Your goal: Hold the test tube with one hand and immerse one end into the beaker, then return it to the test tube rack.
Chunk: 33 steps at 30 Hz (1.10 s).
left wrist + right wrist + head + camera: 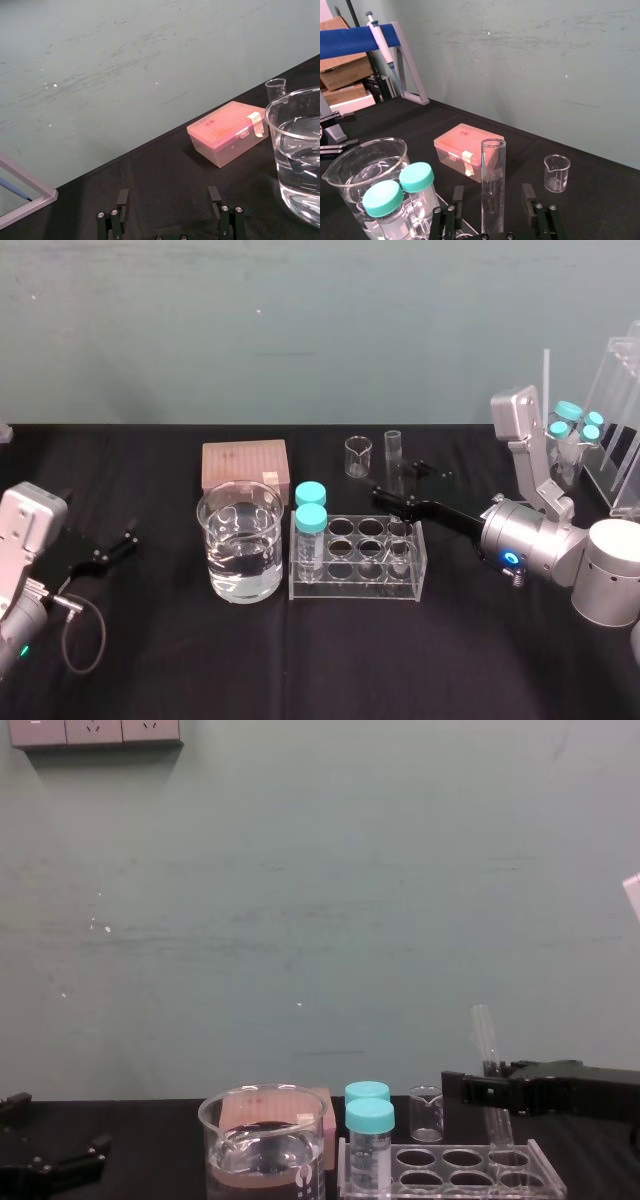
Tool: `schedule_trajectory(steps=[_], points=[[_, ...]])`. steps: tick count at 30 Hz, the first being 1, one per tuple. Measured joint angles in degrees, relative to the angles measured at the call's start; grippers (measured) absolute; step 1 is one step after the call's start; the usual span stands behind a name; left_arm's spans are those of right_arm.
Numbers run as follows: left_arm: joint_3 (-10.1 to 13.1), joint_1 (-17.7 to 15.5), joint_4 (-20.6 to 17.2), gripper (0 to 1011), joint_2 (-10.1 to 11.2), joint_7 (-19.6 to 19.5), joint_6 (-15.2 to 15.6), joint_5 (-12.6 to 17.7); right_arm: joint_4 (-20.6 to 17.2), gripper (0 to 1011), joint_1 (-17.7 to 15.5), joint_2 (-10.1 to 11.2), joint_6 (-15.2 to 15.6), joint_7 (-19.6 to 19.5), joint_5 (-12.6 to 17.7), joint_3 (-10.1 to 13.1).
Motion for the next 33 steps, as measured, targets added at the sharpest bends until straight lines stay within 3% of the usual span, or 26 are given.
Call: schedule_trajectory(steps=[7, 9, 13, 18, 33], points=[[0.00, 0.00, 0.00, 1000, 0.00, 0.00, 0.00, 0.00, -0.04, 538, -0.04, 0.01, 0.02, -0.02, 0.03, 0.04], [0.00, 0.00, 0.00, 1000, 0.00, 0.00, 0.00, 0.00, -0.05, 513, -0.04, 0.01, 0.03, -0.02, 0.04, 0.05], [0.00, 0.00, 0.00, 1000, 0.00, 0.00, 0.00, 0.00, -0.07, 333, -0.05, 0.02, 0.04, -0.02, 0.06, 0.06], [0.00, 0.00, 0.00, 1000, 0.00, 0.00, 0.00, 0.00, -0.07, 227, -0.04, 0.02, 0.04, -0.02, 0.08, 0.06], [0.00, 0.00, 0.00, 1000, 0.00, 0.00, 0.00, 0.00, -0.07, 227, -0.05, 0.02, 0.04, -0.02, 0.10, 0.06]])
